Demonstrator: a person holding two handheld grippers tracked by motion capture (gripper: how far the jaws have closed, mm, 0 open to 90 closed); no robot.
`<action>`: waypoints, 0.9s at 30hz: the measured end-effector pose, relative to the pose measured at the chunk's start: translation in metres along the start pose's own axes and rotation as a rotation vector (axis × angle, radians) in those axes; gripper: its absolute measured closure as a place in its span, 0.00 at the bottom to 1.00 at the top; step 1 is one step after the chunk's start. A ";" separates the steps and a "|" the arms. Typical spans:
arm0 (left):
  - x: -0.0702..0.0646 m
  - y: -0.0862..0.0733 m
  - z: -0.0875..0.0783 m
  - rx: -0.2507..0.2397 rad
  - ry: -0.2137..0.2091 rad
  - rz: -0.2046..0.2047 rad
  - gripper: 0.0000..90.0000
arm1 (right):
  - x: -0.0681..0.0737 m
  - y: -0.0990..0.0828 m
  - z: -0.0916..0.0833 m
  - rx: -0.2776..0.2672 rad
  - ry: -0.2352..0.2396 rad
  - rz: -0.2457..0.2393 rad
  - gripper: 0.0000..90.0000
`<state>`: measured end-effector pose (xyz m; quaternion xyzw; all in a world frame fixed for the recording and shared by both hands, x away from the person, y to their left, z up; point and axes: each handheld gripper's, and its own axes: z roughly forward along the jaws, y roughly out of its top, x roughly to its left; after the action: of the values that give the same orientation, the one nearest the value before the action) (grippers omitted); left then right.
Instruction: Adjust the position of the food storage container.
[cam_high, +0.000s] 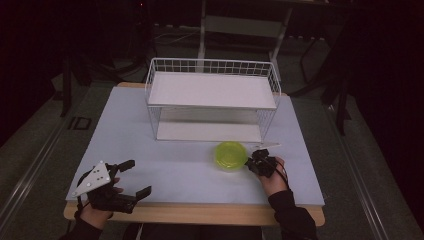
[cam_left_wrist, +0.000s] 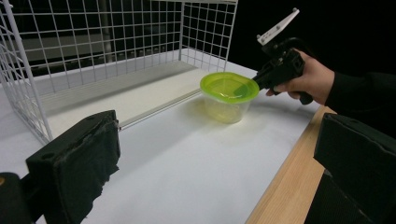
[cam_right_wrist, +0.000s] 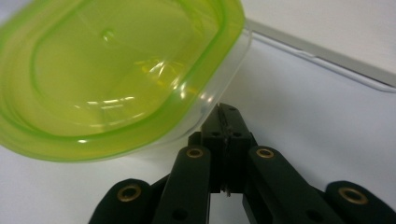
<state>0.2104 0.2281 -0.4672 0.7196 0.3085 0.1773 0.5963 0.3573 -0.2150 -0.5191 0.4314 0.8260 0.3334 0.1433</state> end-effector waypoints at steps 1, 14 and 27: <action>0.000 0.000 0.000 0.001 0.000 0.001 0.01 | 0.007 0.001 0.004 0.013 0.018 -0.003 1.00; -0.001 0.000 0.000 0.007 -0.004 0.006 0.01 | 0.028 0.014 0.021 0.000 0.076 0.012 1.00; -0.002 0.000 0.000 0.010 -0.007 0.014 0.01 | 0.058 0.028 0.043 0.015 0.120 -0.002 0.99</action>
<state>0.2092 0.2270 -0.4670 0.7252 0.3023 0.1773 0.5927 0.3632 -0.1384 -0.5283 0.4111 0.8359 0.3521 0.0906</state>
